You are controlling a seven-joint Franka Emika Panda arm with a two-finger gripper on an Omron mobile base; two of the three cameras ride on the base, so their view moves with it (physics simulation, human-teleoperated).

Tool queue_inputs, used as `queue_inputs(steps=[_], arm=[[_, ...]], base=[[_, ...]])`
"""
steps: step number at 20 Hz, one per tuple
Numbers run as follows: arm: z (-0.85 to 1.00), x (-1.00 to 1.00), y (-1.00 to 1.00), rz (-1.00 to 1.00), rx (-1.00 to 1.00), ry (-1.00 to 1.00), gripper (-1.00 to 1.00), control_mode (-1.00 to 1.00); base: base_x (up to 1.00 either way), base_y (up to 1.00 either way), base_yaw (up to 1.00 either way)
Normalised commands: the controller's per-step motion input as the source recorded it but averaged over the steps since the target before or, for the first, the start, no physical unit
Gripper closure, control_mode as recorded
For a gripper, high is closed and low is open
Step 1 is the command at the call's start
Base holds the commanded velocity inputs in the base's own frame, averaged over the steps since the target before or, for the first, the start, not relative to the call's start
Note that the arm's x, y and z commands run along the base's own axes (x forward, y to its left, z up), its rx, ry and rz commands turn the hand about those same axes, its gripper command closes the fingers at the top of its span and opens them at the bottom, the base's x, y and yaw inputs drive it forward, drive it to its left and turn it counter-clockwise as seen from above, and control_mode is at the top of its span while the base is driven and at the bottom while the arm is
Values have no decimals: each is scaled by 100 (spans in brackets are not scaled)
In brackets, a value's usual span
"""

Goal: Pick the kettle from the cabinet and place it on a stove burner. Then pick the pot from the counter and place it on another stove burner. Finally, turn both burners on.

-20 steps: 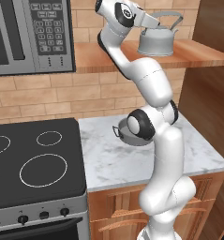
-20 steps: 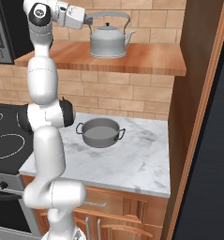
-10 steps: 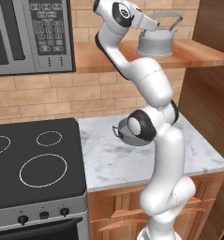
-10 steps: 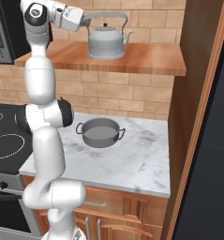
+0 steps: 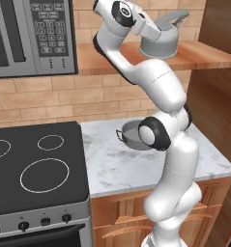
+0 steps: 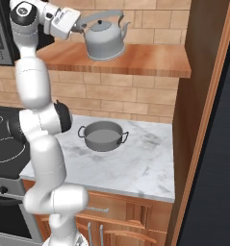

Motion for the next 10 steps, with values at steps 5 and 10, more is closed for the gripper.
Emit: queue_inputs(steps=[5,10], arm=[[-40,-79,0,-6,3,-15,100,-100],[-33,-83,0,-6,3,-21,100,-100]], base=[[0,0,0],[0,0,0]])
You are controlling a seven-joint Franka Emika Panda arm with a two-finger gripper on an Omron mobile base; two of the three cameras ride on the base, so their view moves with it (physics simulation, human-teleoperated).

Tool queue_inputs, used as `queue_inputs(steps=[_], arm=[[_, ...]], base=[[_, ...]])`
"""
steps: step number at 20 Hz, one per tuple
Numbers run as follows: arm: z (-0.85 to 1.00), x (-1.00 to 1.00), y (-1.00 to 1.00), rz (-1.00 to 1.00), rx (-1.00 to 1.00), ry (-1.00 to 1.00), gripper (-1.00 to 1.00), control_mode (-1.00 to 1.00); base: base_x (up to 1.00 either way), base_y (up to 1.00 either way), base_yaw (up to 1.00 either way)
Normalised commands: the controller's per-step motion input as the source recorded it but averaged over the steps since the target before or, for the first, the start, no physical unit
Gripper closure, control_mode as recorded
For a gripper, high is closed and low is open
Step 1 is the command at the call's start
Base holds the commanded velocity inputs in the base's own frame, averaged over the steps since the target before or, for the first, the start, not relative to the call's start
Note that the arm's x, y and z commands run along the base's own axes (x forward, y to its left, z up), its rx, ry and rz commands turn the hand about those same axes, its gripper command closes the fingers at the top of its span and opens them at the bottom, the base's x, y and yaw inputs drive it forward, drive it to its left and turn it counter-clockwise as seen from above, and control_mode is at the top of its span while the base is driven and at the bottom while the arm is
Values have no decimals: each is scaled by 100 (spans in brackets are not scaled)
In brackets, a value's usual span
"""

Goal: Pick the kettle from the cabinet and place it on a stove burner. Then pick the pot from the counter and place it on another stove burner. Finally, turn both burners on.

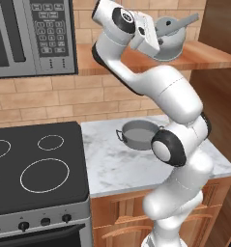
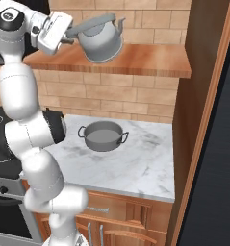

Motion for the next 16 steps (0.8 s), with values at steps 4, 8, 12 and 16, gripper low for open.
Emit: queue_inputs(steps=[4,8,12,16], arm=[[-21,-80,0,-6,1,-22,100,-100],[-3,-64,0,-6,0,-16,100,-100],[0,-58,0,-6,0,-15,100,-100],[-3,-55,0,-6,0,-13,100,-100]], base=[[0,0,0],[0,0,0],[0,0,0],[0,0,0]])
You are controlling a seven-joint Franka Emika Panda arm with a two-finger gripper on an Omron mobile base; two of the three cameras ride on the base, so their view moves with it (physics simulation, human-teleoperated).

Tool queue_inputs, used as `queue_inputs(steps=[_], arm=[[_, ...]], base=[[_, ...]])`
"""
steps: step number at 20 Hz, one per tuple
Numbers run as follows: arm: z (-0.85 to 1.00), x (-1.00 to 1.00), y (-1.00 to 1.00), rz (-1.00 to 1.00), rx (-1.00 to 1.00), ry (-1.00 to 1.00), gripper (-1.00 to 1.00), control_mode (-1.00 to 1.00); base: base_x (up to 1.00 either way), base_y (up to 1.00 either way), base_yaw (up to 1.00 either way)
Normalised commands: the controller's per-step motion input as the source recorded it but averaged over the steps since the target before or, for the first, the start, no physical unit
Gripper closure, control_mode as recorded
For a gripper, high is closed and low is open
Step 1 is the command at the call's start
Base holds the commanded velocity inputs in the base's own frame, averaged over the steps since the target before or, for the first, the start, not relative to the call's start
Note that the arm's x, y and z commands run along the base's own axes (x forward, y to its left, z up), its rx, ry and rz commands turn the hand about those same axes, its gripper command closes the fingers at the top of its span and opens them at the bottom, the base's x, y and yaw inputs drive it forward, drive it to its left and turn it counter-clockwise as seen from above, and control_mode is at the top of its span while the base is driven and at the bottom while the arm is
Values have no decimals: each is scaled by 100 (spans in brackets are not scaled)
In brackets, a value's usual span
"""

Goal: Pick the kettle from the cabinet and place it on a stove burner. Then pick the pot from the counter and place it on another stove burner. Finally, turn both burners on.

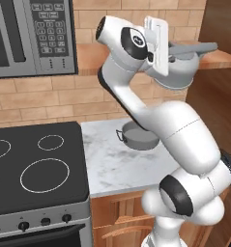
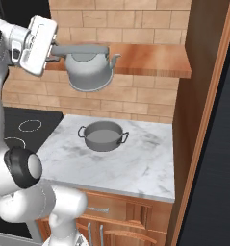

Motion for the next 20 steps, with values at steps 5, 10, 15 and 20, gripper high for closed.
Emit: queue_inputs(steps=[5,10,15,20], arm=[[-10,-37,0,-3,0,-7,100,-100],[-15,-15,1,0,0,-2,100,-100],[-22,0,2,0,0,0,100,-100],[-30,0,9,0,0,0,100,-100]], base=[[0,0,0],[0,0,0],[0,0,0],[0,0,0]])
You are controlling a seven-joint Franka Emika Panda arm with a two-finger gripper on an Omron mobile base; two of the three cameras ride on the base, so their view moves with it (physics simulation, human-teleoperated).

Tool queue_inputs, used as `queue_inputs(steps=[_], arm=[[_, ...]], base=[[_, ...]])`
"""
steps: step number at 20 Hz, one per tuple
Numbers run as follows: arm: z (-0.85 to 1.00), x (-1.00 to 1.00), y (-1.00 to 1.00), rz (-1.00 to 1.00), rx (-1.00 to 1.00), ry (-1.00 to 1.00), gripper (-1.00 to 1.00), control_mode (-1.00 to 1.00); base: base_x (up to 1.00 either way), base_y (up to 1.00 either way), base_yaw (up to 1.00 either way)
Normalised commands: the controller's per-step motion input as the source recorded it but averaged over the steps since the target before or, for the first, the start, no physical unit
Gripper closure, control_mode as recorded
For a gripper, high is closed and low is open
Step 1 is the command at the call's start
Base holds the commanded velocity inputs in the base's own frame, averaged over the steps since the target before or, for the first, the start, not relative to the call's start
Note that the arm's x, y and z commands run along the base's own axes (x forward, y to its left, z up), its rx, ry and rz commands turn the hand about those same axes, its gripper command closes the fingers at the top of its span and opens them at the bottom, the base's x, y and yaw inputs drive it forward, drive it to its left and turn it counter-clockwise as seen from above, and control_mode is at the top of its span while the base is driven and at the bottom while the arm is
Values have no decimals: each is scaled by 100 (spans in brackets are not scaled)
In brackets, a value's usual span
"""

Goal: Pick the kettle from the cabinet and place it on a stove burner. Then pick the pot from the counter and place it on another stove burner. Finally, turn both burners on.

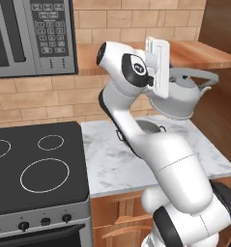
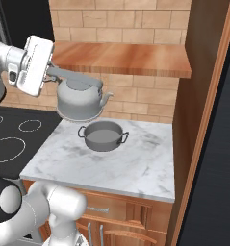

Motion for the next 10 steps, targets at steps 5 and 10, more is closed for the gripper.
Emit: queue_inputs(steps=[5,10], arm=[[-27,0,19,0,0,1,100,-100],[-20,0,20,0,0,2,100,-100]], base=[[0,0,0],[0,0,0]])
